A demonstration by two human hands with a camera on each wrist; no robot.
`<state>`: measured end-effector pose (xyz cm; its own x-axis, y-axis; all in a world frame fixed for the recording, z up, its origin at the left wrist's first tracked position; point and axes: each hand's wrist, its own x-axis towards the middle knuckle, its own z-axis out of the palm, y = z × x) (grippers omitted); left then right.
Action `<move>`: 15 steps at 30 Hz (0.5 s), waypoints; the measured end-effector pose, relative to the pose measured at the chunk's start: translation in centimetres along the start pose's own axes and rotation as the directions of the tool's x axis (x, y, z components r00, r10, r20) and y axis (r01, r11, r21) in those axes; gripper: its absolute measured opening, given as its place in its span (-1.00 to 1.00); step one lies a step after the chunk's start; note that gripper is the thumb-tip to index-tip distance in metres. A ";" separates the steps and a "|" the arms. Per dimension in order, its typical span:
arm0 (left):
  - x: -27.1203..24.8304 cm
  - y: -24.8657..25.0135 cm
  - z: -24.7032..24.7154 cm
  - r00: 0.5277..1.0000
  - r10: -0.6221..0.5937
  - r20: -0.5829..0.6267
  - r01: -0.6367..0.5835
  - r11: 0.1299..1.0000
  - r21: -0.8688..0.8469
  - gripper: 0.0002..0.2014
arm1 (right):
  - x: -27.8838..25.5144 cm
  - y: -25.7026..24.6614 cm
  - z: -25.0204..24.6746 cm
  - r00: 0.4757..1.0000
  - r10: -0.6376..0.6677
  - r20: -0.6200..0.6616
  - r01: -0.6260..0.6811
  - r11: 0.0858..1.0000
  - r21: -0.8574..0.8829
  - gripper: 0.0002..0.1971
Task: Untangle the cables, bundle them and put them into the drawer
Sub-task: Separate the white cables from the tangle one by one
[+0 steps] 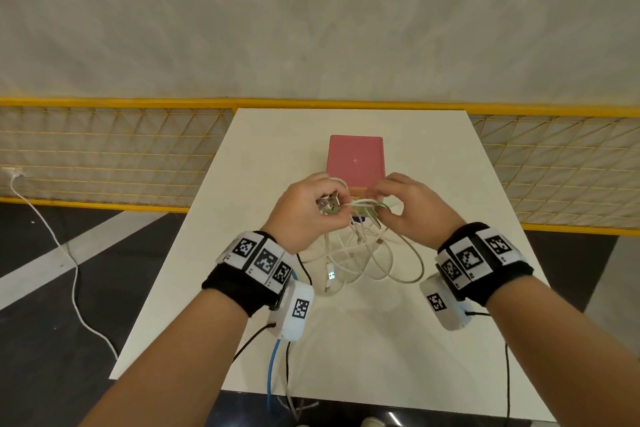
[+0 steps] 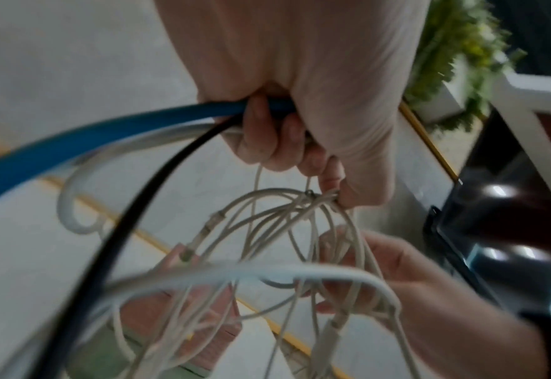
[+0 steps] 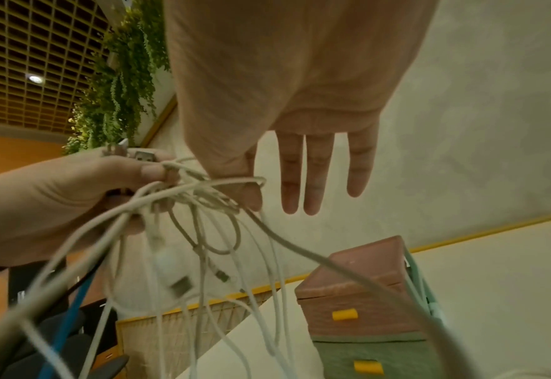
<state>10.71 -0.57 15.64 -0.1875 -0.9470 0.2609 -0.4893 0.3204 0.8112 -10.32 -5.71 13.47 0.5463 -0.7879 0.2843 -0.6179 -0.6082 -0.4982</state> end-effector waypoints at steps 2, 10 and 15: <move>0.0 0.5 -1.2 0.996 -0.058 -0.068 0.048 0.987 -0.150 -0.84 | -0.7 2.1 0.1 0.985 0.148 0.084 -0.133 0.977 -0.166 -0.91; 1.5 1.1 -4.5 0.993 -0.092 -0.076 0.084 0.990 -0.110 -0.94 | -0.5 1.5 -0.8 0.961 0.266 -0.080 -0.227 0.918 0.326 -0.40; 2.0 -0.2 -2.2 0.993 -0.099 -0.060 0.098 0.995 -0.022 -0.98 | 2.0 -3.5 -1.4 0.994 0.012 -0.112 0.035 0.910 0.414 -0.51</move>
<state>12.33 -2.60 17.17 -0.0870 -0.9737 0.2105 -0.4861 0.2259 0.8442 -7.87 -5.29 16.91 0.4717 -0.8013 0.3681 -0.3089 -0.5412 -0.7821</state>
